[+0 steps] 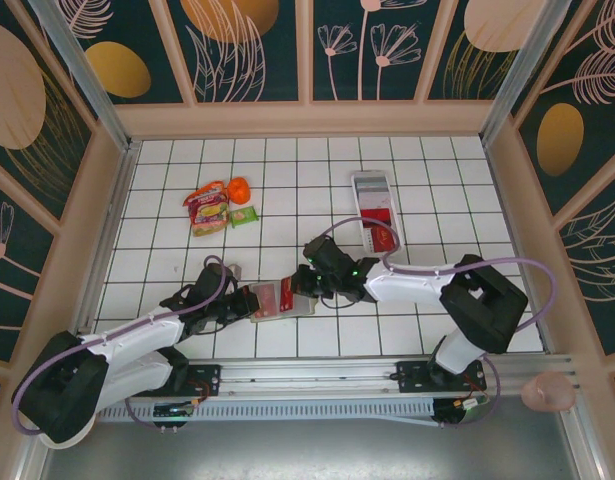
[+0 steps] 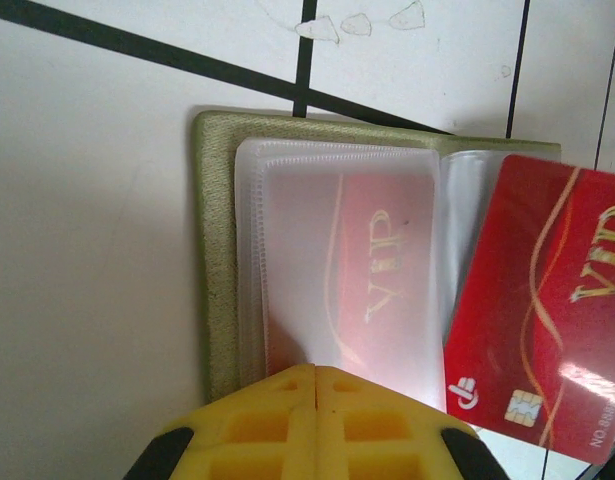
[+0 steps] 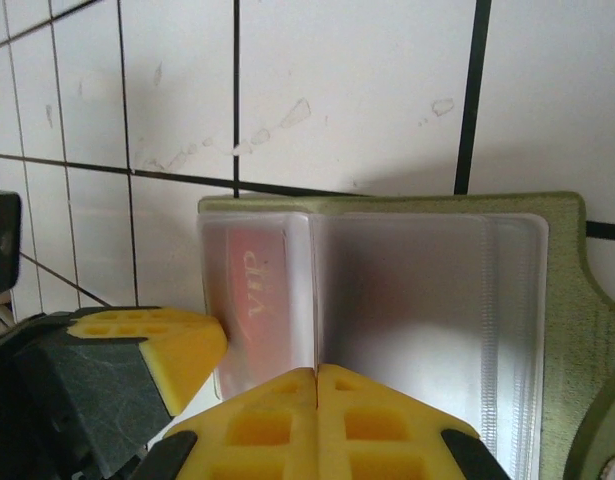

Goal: Put the credit cards into the card holder
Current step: Insert the credit card into the card slot.

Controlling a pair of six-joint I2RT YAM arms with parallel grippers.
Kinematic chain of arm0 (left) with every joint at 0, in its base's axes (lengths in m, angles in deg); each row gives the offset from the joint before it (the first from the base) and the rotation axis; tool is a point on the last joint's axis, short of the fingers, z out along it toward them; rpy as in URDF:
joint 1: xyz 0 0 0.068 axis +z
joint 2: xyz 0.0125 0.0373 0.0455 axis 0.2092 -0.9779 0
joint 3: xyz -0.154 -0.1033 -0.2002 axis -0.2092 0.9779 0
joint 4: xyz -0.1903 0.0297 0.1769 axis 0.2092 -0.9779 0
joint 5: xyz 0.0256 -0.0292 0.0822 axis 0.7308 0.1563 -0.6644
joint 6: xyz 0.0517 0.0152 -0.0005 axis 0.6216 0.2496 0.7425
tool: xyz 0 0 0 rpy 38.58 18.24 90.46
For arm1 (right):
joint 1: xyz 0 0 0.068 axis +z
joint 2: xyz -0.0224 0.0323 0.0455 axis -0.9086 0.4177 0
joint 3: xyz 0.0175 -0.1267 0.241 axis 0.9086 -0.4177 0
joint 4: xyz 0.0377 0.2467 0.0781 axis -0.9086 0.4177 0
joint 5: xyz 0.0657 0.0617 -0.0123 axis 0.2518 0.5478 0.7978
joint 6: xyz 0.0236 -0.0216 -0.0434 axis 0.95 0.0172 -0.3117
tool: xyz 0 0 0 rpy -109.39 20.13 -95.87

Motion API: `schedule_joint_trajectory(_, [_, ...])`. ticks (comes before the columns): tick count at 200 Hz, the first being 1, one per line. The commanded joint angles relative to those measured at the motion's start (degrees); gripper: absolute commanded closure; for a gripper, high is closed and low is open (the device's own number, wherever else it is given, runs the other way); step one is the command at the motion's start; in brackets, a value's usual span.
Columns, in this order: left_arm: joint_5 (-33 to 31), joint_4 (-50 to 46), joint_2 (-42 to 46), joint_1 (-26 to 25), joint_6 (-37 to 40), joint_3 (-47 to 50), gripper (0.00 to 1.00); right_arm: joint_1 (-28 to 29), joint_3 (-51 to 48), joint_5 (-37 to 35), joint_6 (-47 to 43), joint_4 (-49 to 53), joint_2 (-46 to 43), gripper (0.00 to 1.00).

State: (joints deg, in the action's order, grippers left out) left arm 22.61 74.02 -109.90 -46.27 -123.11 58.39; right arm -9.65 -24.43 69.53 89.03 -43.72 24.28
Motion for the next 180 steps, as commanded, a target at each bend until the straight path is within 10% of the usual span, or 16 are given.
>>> schedule_joint_trajectory(1, [-0.37, -1.83, 0.83, -0.24, 0.08, 1.1, 1.0, -0.73, -0.33, -1.87, 1.6, -1.07, -2.94, 1.0])
schedule_joint_trajectory(180, [-0.4, -1.81, 1.54, -0.21, -0.36, 1.54, 1.0, -0.29, -2.8, 0.67, 3.86, -7.86, 1.42, 1.0])
